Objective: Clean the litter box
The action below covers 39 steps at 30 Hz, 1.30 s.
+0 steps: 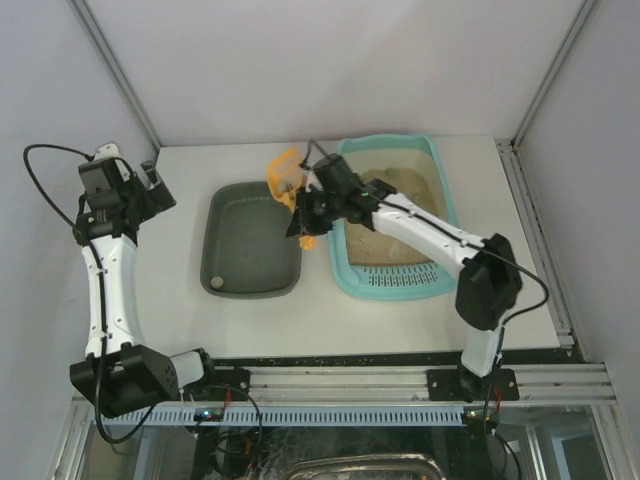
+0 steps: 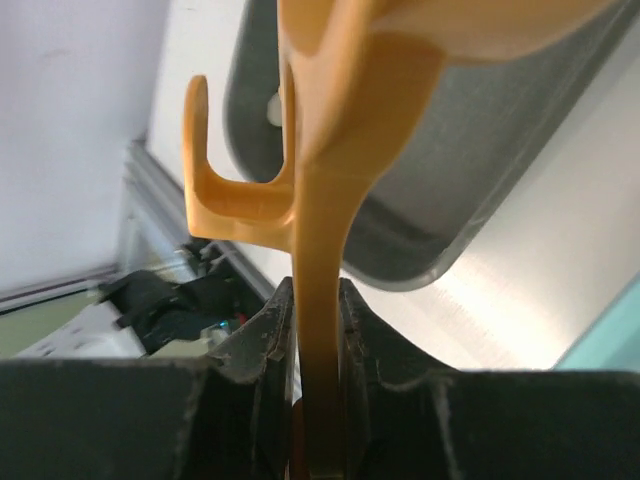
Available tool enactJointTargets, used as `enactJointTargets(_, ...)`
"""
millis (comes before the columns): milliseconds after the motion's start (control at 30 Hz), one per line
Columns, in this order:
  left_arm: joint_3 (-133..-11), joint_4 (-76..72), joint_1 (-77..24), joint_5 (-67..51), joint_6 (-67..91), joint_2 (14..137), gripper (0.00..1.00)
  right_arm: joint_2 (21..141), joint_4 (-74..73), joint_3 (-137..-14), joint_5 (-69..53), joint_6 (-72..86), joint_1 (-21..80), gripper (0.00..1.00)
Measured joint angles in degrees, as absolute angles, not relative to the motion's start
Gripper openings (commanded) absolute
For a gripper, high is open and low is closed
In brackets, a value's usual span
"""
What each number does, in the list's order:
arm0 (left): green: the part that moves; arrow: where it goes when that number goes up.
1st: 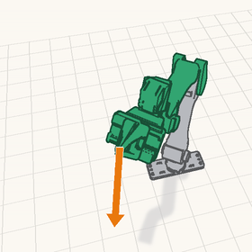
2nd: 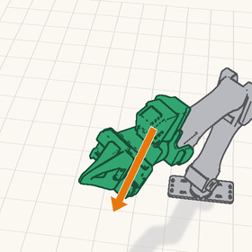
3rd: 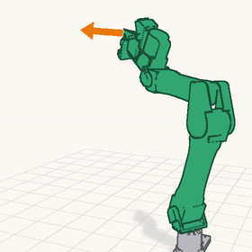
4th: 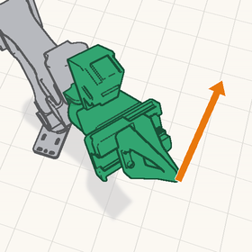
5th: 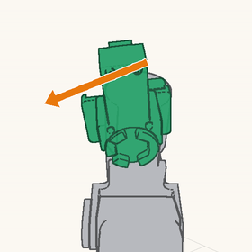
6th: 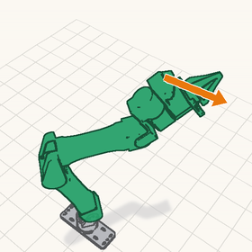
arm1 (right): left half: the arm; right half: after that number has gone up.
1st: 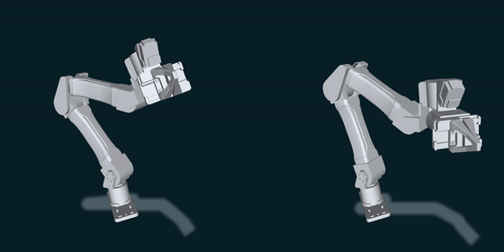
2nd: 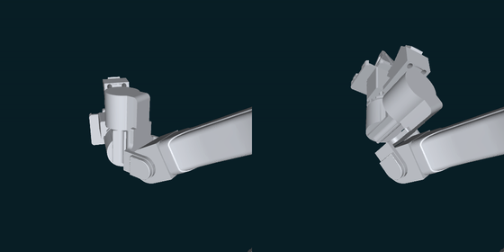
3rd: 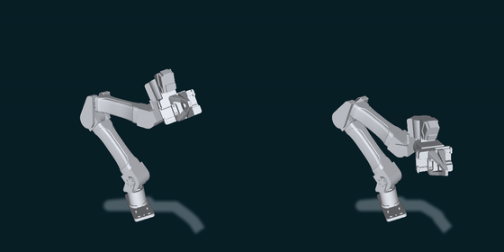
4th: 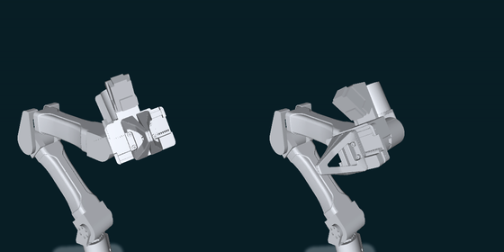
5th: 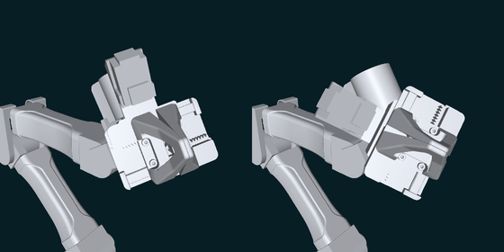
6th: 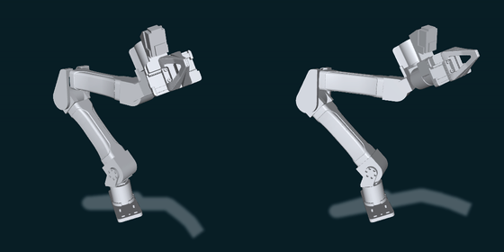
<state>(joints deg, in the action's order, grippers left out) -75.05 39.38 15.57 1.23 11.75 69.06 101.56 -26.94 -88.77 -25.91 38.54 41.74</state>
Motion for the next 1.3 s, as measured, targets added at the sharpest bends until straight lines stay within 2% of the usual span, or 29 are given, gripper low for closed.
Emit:
enactJointTargets(233, -74.17, 41.63, 20.75, -1.67, 10.57, 69.08, 0.98, 120.77, -53.93, -120.46, 1.17, 29.08, 54.68, 0.00)
enactJointTargets(333, -73.82, 42.74, 21.21, -3.29, 9.91, 69.08, 0.98, 127.15, -61.39, -129.51, 12.71, 25.76, 58.98, 0.00)
enactJointTargets(567, -73.47, 43.75, 21.32, -5.19, 9.26, 69.01, 0.98, 131.90, -69.28, -130.93, 35.62, 18.61, 66.46, 0.00)
enactJointTargets(767, -71.88, 44.36, 21.37, -6.11, 8.78, 68.90, 0.98, 132.00, -67.66, -130.08, 47.57, 13.72, 68.75, 0.00)
enactJointTargets(1000, -71.83, 44.34, 21.37, -7.07, 8.05, 68.45, 0.98, 131.79, -64.49, -126.76, 51.31, 10.87, 68.66, 0.00)
enactJointTargets(1100, -71.85, 44.23, 21.21, -8.43, 7.99, 68.18, 0.98, 128.51, -64.51, -124.75, 47.24, 14.26, 67.22, 0.00)
enactJointTargets(1200, -72.99, 44.58, 19.18, -9.80, 7.88, 69.17, 1.00, 115.70, -60.88, -111.74, 37.01, 18.24, 63.51, 0.00)
enactJointTargets(1233, -78.54, 44.93, 13.06, -11.66, 7.77, 73.93, 1.00, 97.60, -59.33, -99.72, 26.00, 22.09, 53.15, 0.00)
enactJointTargets(1267, -78.85, 44.82, 12.71, -11.81, 7.75, 74.22, 1.00, 97.60, -59.33, -99.72, 26.00, 22.09, 53.15, 0.00)
enactJointTargets(1300, -80.77, 45.17, 9.87, -12.03, 7.99, 76.25, 1.00, 92.23, -54.50, -95.61, 21.34, 23.64, 47.11, 0.00)
